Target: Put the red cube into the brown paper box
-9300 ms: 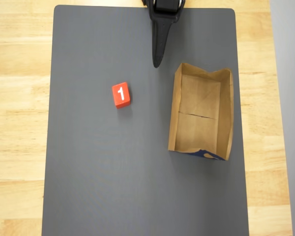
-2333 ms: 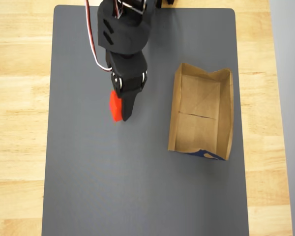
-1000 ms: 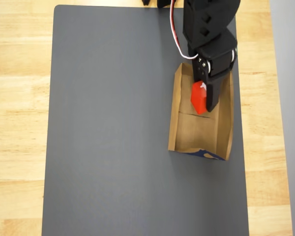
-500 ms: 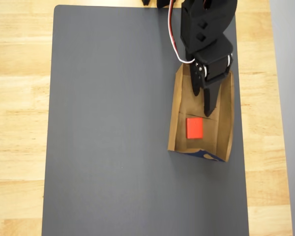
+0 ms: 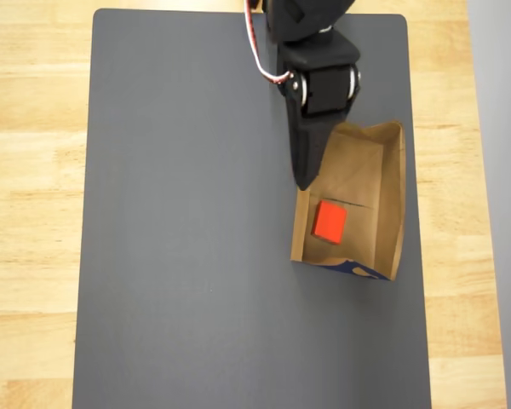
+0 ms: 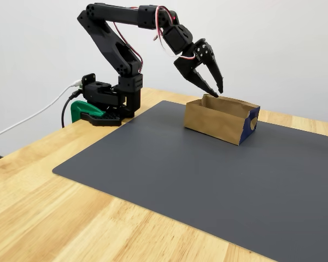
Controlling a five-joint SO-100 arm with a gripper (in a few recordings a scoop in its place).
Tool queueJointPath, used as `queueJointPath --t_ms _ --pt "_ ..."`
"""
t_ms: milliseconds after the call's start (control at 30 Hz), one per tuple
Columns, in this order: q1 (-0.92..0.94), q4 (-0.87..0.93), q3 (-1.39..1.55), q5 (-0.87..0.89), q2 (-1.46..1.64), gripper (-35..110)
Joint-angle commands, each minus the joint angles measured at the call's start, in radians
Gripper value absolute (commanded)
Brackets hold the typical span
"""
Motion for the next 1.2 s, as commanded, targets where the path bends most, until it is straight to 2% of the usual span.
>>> queueJointPath --t_ms 0,133,300,800,1000,1167 --pt "0.075 -0.135 0.101 -0.063 0.147 0" --pt "0.115 -0.252 0.262 -0.109 0.319 0" --pt "0.123 -0.170 0.291 -0.072 0.408 0" --pt "0.109 0.394 0.298 0.101 0.667 0" --pt "0.092 0.488 0.298 0.106 0.686 0" --pt "0.089 0.488 0.298 0.110 0.686 0"
